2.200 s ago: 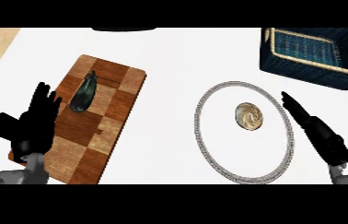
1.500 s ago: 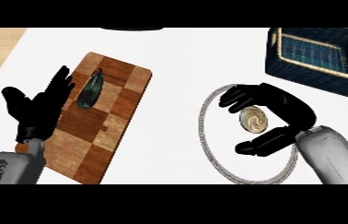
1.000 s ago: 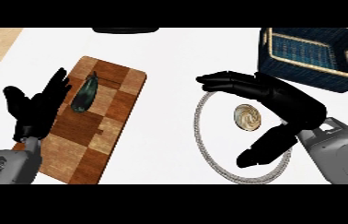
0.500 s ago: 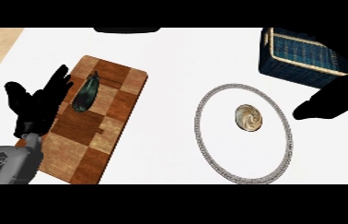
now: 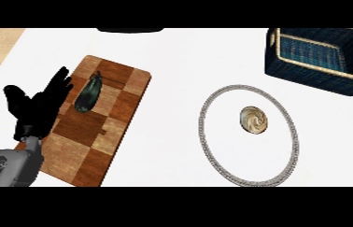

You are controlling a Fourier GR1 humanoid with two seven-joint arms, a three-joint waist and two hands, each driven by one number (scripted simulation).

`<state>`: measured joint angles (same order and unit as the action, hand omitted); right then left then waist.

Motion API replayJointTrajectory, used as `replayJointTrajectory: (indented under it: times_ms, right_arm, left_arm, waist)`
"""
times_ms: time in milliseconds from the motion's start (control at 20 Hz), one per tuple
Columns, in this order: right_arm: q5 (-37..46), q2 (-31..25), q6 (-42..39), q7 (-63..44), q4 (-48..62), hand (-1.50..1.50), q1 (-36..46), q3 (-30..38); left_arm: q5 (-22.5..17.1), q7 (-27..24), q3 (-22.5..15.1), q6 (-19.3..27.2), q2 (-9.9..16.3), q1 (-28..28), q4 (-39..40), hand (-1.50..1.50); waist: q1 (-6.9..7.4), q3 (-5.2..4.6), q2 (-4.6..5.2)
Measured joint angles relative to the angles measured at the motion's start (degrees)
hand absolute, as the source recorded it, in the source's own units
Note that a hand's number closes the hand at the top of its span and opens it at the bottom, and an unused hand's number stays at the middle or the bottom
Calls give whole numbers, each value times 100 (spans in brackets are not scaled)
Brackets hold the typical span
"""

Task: Pick the cupcake from the placemat and place it in the basket

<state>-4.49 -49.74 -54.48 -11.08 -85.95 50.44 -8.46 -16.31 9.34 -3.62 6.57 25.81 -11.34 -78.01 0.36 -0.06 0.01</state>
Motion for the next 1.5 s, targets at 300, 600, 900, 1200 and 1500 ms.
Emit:
replayJointTrajectory:
  times_ms: [300,600,900,1200,1500]
  right_arm:
    - [-101,-142,-308,673,259,-150,-503,550]
    - [480,73,-20,1600,166,-150,-1421,942]
    - [1363,589,676,2313,33,-150,-2144,820]
    - [2144,1313,1468,2991,430,-150,-2421,488]
    - [2582,2014,1879,3246,975,-150,-2374,270]
  left_arm:
    - [96,100,73,-30,-66,-83,-18,0]
    - [149,75,151,-129,-131,74,-128,0]
    - [256,148,213,-160,-234,62,-198,0]
    - [374,26,347,-291,-279,-72,88,0]
    - [461,78,453,-356,-384,-127,128,0]
  waist:
    - [-32,6,2]
    - [-28,10,5]
    - [-15,11,7]
    - [-5,10,15]
    - [0,7,10]
